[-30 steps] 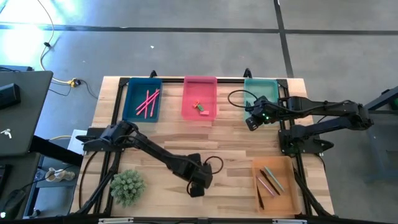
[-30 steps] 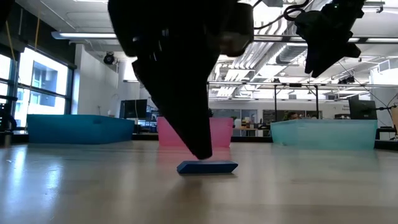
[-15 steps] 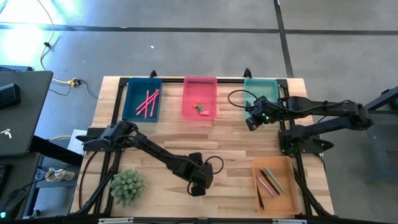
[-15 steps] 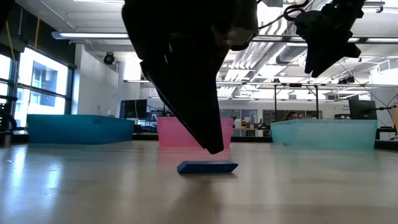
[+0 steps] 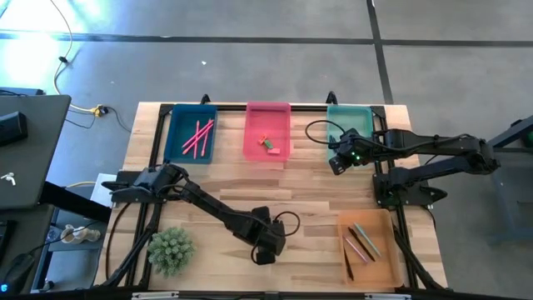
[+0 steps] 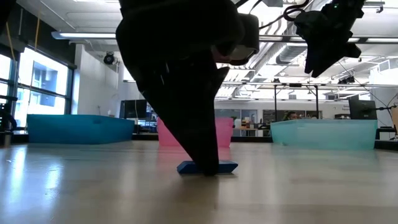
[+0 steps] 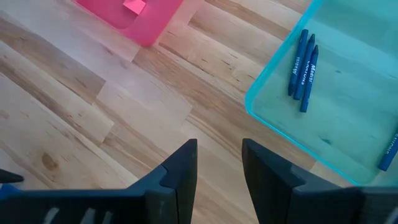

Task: Sort crayons/erasers/pens/pencils in bins
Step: Put the blue eraser into the pink bin

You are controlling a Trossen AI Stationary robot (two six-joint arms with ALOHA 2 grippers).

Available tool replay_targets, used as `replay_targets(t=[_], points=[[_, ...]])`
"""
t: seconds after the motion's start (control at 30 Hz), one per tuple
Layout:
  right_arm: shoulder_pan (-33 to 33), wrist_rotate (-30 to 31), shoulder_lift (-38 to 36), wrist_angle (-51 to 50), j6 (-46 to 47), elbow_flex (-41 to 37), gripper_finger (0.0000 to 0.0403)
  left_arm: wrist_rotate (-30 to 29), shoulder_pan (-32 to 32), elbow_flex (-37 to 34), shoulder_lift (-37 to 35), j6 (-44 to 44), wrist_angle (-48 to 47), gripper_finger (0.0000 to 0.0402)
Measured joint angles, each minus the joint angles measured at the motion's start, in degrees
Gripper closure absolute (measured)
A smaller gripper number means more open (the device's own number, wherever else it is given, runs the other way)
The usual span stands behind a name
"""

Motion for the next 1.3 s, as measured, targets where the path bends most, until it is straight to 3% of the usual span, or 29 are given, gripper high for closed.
replay_targets(t=[0.33, 0.63, 1.03, 1.3], points=[[0.0, 0.0, 0.0, 0.0, -0.2, 0.0, 0.0284, -1.5, -0.2, -0.1, 0.3, 4.3, 0.5, 0.0269], [0.0, -0.1, -1.6, -0.2, -0.8, 0.0, 0.0284, 1.3, -0.1, -0.3, 0.2, 5.4, 2.1, 0.0361], [0.0, -0.2, -5.3, -0.4, -0.9, 0.0, 0.0284, 7.0, 3.1, -0.6, -1.9, 9.1, 3.2, 0.0363], [0.0, -0.2, -5.4, -0.8, -0.8, 0.0, 0.0284, 5.9, 7.6, -0.5, -6.4, 13.9, 4.1, 0.0363]])
